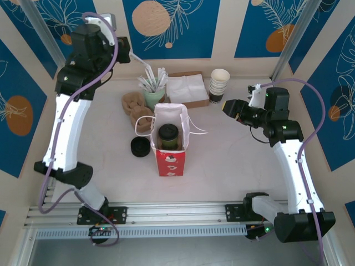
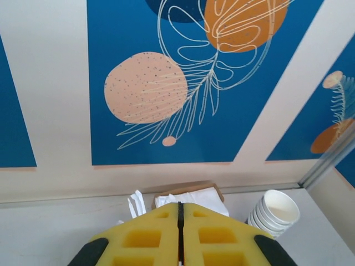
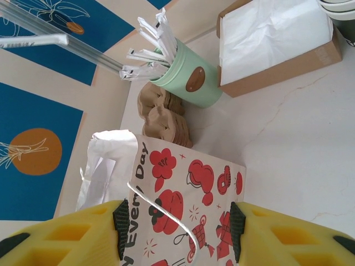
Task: Pack the takeout coffee
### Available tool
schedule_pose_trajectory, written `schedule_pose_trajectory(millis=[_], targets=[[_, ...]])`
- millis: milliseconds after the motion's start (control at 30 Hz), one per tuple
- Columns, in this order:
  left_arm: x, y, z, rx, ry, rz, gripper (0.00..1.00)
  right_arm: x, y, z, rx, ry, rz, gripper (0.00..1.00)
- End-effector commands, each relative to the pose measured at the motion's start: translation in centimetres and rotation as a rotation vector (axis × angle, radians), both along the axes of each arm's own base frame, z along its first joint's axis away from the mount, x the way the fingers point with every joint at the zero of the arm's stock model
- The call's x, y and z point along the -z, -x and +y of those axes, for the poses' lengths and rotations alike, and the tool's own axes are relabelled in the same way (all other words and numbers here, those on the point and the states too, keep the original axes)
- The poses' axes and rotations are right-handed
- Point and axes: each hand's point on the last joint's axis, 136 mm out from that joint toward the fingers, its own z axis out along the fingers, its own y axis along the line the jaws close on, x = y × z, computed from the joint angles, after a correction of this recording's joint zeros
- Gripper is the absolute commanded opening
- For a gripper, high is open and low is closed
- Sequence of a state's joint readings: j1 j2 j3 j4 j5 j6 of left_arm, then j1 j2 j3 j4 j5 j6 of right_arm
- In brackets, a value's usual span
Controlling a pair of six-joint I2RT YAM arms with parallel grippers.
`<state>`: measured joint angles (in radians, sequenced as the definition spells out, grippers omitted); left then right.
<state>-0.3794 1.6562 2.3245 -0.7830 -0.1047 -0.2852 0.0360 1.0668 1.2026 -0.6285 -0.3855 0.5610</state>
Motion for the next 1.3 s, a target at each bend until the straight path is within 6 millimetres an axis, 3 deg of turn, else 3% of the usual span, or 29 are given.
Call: schedule_pose_trajectory(millis=[0, 267, 400, 633, 800, 1267], targets=[[-0.3, 3.2, -0.6, 0.081, 0.007, 0.008, 0.08, 0.5, 0.6, 0.4, -0.016, -0.017, 0.023, 0.53], [0.5, 9.0, -1.8, 0.246, 0.073, 0.064, 0.08, -0.4, 1.2, 1.6, -0.084, -0.083, 0.064, 0.54], [1.0, 12.0, -3.6, 0.390, 0.108, 0.089, 0.08, -1.1, 1.6, 1.6, -0.090, -0.074, 0.026, 0.55], [3.8, 15.8, -6.8, 0.548, 0.039, 0.183, 0.08, -2.1, 1.6, 1.5, -0.090, -0.071, -0.005, 0.55], [5.7, 17.5, -8.3, 0.623, -0.027, 0.233, 0.08, -1.7, 1.6, 1.4, -0.086, -0.063, 0.002, 0.55], [11.7, 19.0, -9.7, 0.774, -0.170, 0.307, 0.09, -0.8, 1.9, 1.1, -0.084, -0.048, 0.016, 0.55]])
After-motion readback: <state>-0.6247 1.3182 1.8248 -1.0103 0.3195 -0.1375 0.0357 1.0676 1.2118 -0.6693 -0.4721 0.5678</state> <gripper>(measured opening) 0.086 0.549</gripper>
